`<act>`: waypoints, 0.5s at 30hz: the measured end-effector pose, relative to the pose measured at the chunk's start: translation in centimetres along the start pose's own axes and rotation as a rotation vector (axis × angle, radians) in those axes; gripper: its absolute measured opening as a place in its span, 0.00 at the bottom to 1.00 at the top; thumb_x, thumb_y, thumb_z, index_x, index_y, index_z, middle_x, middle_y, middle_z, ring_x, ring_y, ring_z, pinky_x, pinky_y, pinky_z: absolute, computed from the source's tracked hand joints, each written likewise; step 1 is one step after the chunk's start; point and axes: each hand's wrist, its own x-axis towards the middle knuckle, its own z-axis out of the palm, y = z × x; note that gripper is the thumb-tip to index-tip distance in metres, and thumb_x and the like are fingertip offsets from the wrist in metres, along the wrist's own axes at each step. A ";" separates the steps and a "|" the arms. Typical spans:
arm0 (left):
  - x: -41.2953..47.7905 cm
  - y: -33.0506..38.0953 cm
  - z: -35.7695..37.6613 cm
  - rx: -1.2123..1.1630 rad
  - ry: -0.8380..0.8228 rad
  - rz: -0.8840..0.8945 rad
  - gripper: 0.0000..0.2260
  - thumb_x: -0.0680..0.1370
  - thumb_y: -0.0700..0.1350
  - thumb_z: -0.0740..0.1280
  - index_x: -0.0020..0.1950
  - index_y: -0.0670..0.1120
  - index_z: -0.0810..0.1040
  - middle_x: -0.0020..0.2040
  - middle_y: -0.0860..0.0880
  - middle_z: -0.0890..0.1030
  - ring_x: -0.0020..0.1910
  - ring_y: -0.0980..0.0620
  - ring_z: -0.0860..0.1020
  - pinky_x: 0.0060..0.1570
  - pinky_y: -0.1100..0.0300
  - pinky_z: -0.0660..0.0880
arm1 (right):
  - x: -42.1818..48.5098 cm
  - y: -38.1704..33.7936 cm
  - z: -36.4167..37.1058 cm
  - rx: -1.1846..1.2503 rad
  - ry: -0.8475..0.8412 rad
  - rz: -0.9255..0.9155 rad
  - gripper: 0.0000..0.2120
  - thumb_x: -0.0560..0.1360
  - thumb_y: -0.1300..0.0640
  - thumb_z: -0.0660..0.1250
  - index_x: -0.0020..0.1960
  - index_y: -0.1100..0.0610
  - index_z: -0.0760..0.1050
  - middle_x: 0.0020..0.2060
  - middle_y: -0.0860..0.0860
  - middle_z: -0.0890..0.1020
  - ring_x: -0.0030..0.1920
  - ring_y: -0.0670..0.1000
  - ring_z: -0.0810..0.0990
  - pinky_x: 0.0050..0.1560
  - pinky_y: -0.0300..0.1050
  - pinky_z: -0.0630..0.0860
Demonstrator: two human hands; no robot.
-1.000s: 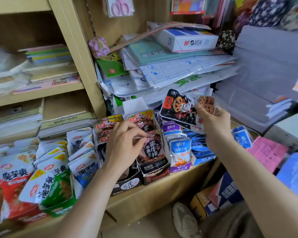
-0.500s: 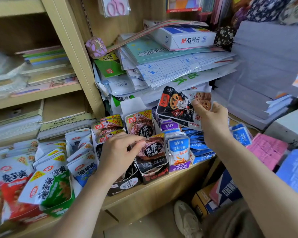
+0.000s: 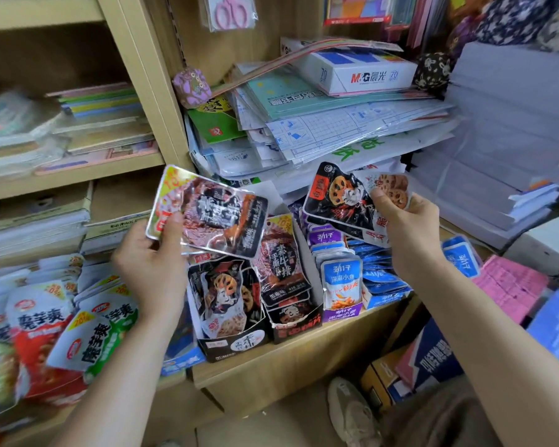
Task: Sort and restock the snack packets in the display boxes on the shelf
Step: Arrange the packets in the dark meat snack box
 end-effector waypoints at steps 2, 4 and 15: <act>0.3 -0.2 -0.4 -0.040 0.061 -0.063 0.12 0.78 0.53 0.71 0.38 0.49 0.78 0.31 0.49 0.73 0.32 0.56 0.67 0.32 0.53 0.64 | -0.2 0.0 0.3 -0.029 -0.014 -0.009 0.05 0.78 0.52 0.72 0.44 0.51 0.80 0.41 0.52 0.84 0.41 0.50 0.81 0.43 0.47 0.78; 0.6 -0.1 -0.8 -0.105 0.107 -0.112 0.11 0.78 0.53 0.71 0.36 0.55 0.75 0.31 0.52 0.72 0.32 0.57 0.67 0.34 0.55 0.63 | -0.6 -0.1 0.6 -0.042 -0.042 -0.032 0.06 0.78 0.52 0.72 0.42 0.52 0.80 0.37 0.51 0.82 0.37 0.47 0.78 0.38 0.43 0.76; 0.6 -0.4 -3.3 -0.031 0.115 -0.080 0.09 0.79 0.50 0.71 0.44 0.46 0.79 0.31 0.55 0.75 0.28 0.66 0.69 0.29 0.64 0.64 | -2.8 0.1 1.7 -0.654 -0.593 -0.450 0.04 0.77 0.54 0.74 0.45 0.54 0.84 0.31 0.45 0.81 0.34 0.47 0.78 0.30 0.47 0.71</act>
